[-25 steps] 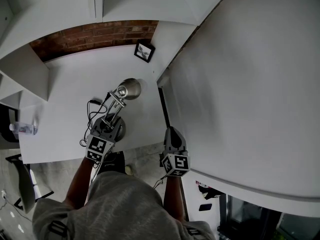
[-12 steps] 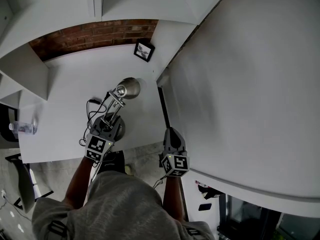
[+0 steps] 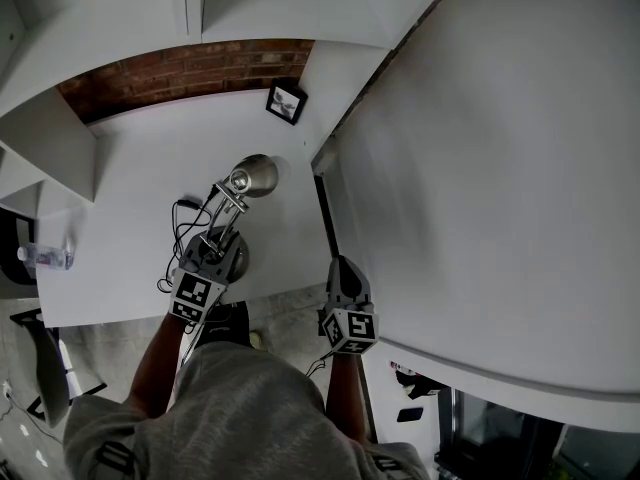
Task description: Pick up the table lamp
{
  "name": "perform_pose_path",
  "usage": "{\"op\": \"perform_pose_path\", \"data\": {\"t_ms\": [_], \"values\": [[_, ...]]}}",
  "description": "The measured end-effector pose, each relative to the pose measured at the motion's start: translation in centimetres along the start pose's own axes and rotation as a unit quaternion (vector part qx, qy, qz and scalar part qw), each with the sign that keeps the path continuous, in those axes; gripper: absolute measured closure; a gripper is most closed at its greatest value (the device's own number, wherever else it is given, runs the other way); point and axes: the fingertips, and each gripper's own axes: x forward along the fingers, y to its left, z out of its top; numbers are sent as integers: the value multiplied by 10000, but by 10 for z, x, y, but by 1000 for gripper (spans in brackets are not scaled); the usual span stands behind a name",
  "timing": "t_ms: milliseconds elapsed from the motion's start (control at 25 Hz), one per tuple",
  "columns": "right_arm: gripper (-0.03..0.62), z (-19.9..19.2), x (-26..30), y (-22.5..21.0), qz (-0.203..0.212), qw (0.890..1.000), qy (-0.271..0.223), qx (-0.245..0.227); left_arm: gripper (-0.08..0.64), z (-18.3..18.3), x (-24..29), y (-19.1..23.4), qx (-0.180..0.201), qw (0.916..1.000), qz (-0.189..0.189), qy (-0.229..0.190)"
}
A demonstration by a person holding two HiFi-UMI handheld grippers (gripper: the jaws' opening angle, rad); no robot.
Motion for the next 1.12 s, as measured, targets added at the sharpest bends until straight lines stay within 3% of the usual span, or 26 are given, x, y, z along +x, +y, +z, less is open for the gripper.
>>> {"op": "perform_pose_path", "data": {"t_ms": [640, 1120], "values": [[570, -2, -11, -2, -100, 9999, 20, -22, 509, -6, -1, 3, -55, 9999, 89, 25], [569, 6, -21, -2, -194, 9998, 63, -82, 511, 5, -3, -11, 62, 9997, -216, -55]]}}
